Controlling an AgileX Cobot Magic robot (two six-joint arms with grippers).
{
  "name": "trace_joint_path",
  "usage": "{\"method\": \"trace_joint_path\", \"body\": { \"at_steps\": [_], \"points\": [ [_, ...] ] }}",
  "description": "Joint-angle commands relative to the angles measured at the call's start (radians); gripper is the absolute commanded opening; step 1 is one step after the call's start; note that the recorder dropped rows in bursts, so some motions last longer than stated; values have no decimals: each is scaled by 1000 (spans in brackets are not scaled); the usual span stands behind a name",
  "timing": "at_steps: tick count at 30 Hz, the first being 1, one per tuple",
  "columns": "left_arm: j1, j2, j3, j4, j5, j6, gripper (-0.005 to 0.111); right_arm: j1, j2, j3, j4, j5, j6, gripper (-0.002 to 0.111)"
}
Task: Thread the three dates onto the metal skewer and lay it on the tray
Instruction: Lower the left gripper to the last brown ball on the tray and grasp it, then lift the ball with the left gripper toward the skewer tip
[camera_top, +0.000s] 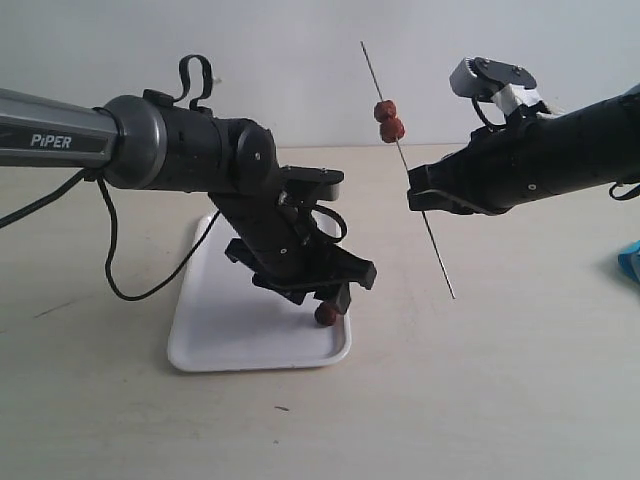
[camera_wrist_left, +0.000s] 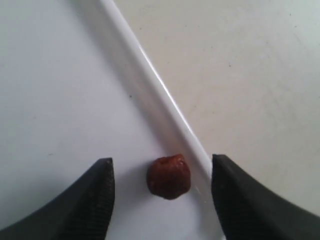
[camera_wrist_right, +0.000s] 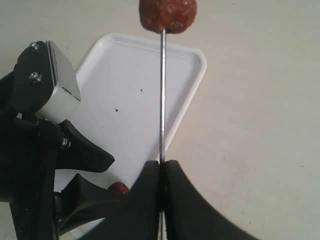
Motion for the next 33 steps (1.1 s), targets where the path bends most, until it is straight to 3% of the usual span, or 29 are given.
{"method": "trace_joint_path", "body": {
  "at_steps": [1, 33],
  "points": [
    [-1, 0, -7, 33, 25, -48, 57, -7, -10, -7, -2, -2, -2, 0],
    [-1, 40, -7, -12, 1, -73, 53, -7, -10, -7, -2, 3, -1, 0]
  ]
}}
